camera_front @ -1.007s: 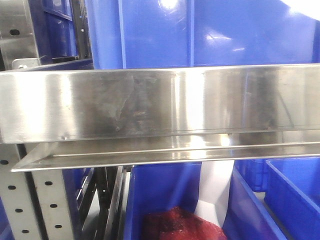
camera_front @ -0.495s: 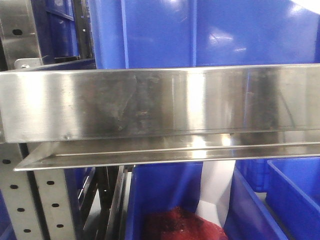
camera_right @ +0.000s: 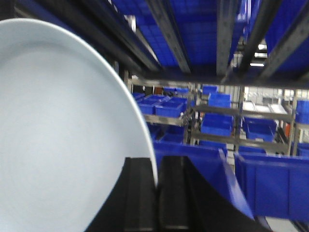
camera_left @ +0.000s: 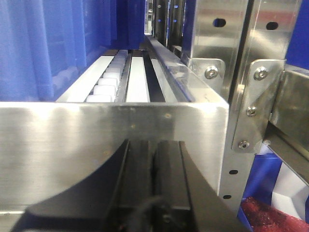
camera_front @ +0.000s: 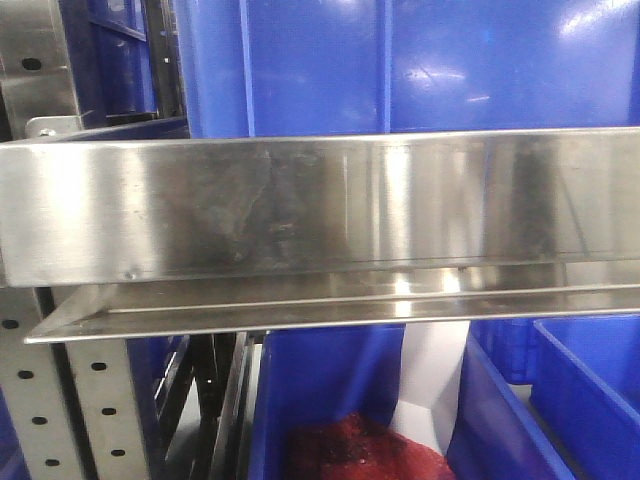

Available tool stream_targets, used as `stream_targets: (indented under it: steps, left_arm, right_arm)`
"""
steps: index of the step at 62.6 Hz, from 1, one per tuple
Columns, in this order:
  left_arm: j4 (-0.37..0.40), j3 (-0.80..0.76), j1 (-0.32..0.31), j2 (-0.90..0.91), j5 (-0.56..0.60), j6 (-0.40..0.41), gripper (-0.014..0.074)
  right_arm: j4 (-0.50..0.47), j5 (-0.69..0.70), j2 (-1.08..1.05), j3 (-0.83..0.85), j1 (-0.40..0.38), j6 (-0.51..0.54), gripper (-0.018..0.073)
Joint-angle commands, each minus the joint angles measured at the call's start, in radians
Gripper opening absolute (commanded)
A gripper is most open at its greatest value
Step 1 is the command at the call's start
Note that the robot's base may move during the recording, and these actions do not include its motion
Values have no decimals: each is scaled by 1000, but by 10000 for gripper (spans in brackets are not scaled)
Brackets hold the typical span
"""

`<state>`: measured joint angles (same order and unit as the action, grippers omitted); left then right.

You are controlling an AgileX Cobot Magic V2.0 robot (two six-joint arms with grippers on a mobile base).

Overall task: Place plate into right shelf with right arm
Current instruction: 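Lower the plate into the blue bin and open the right gripper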

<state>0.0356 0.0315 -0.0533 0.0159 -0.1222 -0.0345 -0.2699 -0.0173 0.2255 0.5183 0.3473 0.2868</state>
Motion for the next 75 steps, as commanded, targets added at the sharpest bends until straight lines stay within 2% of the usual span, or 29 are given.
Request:
stream_targets:
  steps: [1,12,28,41,59,63,67,75]
  left_arm:
    - [6,10,1,6,87,3,-47]
    - [6,10,1,6,87,3,-47]
    - [6,10,1,6,87,3,-47]
    - [6,10,1,6,87,3,-47]
    - [6,10,1,6,87,3,-47]
    - [6,10,1,6,87,3,-47]
    - [6,10,1,6,87,3,-47]
    - [6,10,1,6,87,3,-47]
  right_arm:
    - [3,10,59,137,0,-9,56]
    - [-27,-104,243,373,0,-20,56]
    - [-39,-186,565,636,0,-20,56]
    - [-39,-160,786,728,-1,-20,56]
    - [-39,-78,985,739,-1,-20,62]
    - [-39,-80,1007,739,-1,-20,123]
    - [-39,-83,1017,739,-1,-20,241]
    - [-39,-70,1027,739,-1,-20,571]
